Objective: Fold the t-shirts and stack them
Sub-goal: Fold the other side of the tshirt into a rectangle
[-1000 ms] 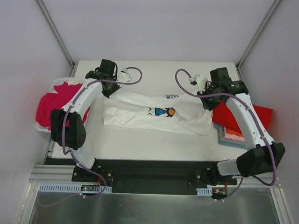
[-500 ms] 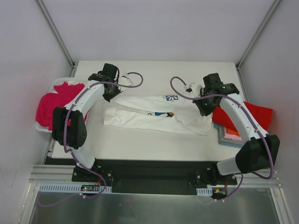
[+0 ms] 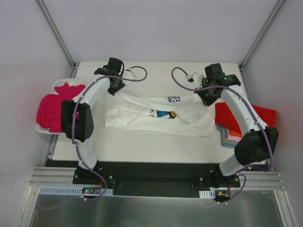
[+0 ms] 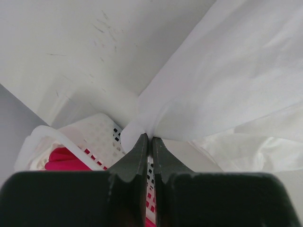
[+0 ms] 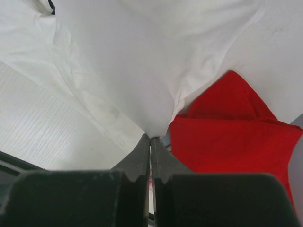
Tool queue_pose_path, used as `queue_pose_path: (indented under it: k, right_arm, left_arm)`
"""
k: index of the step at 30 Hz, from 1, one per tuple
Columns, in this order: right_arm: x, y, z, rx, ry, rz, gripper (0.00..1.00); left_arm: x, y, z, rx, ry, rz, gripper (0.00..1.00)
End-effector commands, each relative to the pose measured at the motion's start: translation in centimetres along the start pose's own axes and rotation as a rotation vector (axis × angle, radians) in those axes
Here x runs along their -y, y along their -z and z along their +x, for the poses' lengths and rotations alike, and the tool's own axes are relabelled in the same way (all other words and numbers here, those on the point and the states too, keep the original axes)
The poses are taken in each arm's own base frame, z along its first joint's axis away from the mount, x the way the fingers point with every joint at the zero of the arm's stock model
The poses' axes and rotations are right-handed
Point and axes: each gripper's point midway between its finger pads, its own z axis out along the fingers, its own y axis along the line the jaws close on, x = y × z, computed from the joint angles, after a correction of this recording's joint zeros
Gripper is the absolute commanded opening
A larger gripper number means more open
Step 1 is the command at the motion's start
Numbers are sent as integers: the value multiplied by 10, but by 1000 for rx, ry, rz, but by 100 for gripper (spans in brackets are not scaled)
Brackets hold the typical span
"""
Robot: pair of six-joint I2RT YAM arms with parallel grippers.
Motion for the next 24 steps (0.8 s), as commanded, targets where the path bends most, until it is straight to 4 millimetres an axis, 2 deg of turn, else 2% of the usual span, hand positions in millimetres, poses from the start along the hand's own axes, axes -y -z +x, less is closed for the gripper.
queue_pose_path:
  k: [1, 9, 17, 24]
  right_arm:
    - [20, 15, -14, 42, -7, 62, 1]
    - [40, 25, -21, 68, -54, 98, 1]
    - [50, 30, -18, 78, -96, 120, 1]
    - [46, 25, -15, 66, -103, 96, 1]
  left_arm:
    - [-16, 6, -8, 11, 13, -48, 0]
    - [-40, 12, -10, 25, 68, -105, 0]
    - [-47, 18, -7, 29, 83, -124, 0]
    - [-39, 13, 1, 15, 78, -101, 0]
